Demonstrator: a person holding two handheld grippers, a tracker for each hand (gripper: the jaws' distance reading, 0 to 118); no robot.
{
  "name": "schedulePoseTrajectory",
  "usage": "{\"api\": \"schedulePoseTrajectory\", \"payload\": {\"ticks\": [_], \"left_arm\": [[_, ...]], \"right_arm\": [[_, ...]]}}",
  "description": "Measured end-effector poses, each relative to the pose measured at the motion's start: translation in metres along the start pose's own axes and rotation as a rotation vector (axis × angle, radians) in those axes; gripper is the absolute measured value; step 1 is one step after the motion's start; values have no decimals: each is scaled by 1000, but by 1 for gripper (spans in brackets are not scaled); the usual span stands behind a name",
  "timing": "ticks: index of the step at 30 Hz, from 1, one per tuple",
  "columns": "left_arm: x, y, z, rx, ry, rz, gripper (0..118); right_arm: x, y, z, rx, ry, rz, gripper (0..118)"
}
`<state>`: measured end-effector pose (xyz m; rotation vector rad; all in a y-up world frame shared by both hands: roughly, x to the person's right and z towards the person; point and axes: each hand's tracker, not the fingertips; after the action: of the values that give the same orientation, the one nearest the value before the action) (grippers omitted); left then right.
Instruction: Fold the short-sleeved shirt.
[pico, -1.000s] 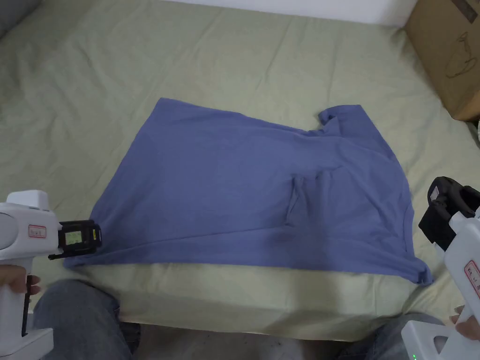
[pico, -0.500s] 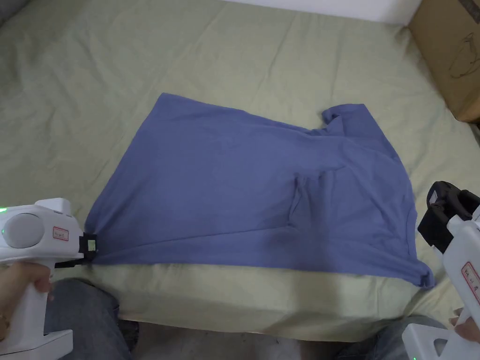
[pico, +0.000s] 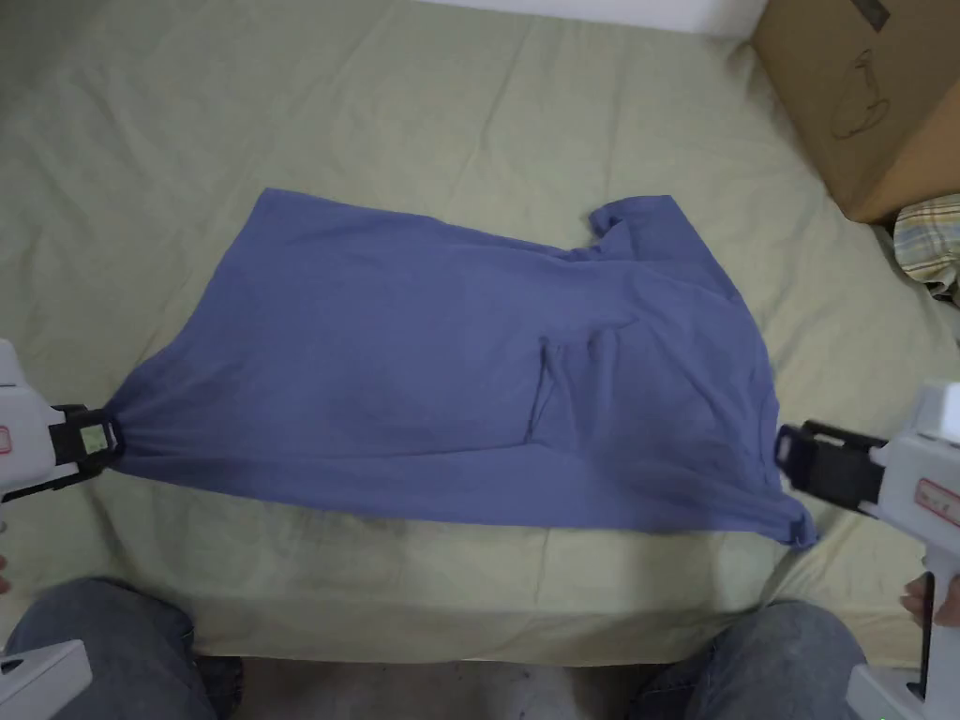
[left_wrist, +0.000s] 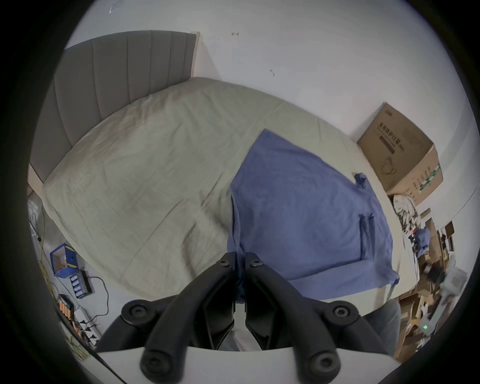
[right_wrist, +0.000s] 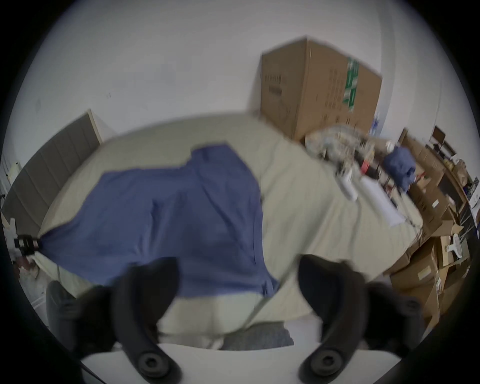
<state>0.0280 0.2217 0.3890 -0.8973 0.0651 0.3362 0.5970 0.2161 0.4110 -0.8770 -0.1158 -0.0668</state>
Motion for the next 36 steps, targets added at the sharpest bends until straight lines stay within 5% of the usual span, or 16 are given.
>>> {"api": "schedulePoseTrajectory", "payload": {"ticks": [2, 8, 9, 10, 11, 12, 21, 26, 36], "left_arm": [[3, 2, 1, 11, -7, 5, 3], [10, 1, -5, 8, 5, 5, 3], [11, 1, -7, 5, 10, 7, 3], [11, 0, -8, 1, 17, 5, 3], [11, 0, -9, -1, 24, 3, 3], [12, -1, -9, -2, 30, 6, 3], [14, 16, -12, 22, 6, 138, 3], [18, 61, -17, 93, -55, 270, 3], [54, 160, -95, 169, -2, 240, 3]], "right_arm": [[5, -12, -22, -86, 12, 13, 107], [6, -34, -74, -196, -64, 85, 101], [5, -36, -80, -202, -85, 100, 89], [3, -35, -83, -205, -93, 115, 64], [3, -35, -84, -203, -87, 113, 18], [4, -36, -84, -198, -84, 102, 1], [30, -17, -56, -172, 31, -18, 1], [47, 16, -36, -127, 117, -163, 1], [46, 75, -65, -116, 11, -189, 1]]}}
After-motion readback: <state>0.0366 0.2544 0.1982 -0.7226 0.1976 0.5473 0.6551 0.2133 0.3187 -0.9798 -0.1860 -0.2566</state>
